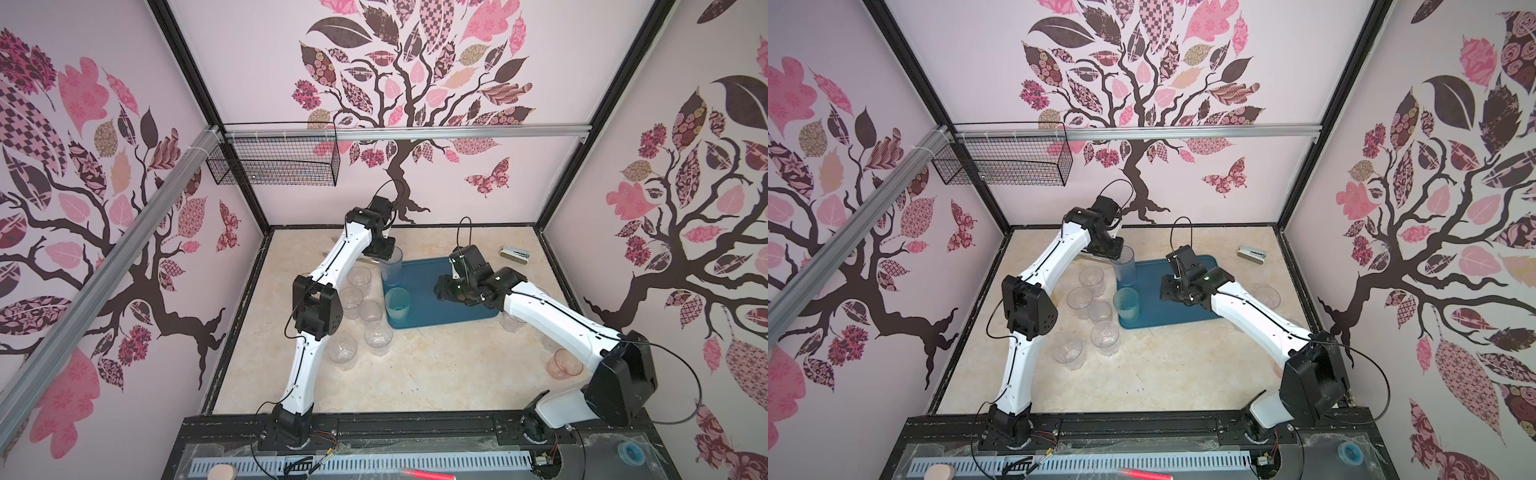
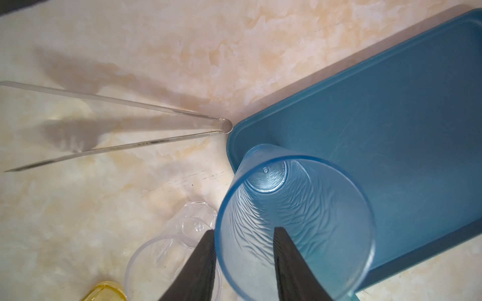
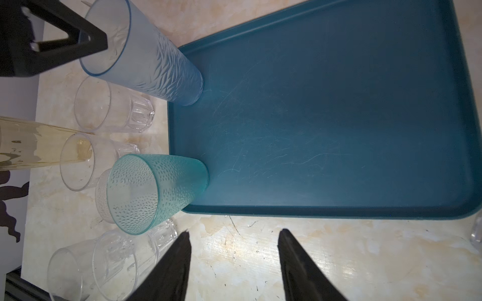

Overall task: Place the glasses into the tray
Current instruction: Place the glass on the tray, then move the glass to the tray.

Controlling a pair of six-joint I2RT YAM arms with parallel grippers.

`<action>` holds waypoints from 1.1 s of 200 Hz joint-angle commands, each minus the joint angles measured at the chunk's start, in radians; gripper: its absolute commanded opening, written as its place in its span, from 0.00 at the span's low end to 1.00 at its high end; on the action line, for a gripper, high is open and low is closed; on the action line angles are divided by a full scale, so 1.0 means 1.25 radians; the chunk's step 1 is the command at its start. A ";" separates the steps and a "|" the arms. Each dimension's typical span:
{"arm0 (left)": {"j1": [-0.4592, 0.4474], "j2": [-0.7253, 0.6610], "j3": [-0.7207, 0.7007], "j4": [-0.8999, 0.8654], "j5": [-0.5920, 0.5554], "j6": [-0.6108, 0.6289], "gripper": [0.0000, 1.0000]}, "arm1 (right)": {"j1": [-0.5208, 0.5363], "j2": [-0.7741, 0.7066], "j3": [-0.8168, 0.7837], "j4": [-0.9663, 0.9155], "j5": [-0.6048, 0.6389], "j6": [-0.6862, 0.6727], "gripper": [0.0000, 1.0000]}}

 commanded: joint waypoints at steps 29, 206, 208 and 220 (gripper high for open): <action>-0.004 -0.110 -0.038 0.034 0.007 0.004 0.45 | -0.003 0.031 0.014 0.009 -0.057 0.000 0.57; 0.330 -0.734 -0.757 0.297 -0.007 -0.131 0.53 | 0.098 0.321 0.256 -0.072 -0.085 -0.065 0.59; 0.331 -0.737 -0.761 0.298 -0.007 -0.134 0.53 | 0.099 0.323 0.257 -0.073 -0.083 -0.064 0.59; 0.336 -0.754 -0.778 0.308 -0.008 -0.142 0.53 | 0.102 0.334 0.257 -0.075 -0.064 -0.066 0.58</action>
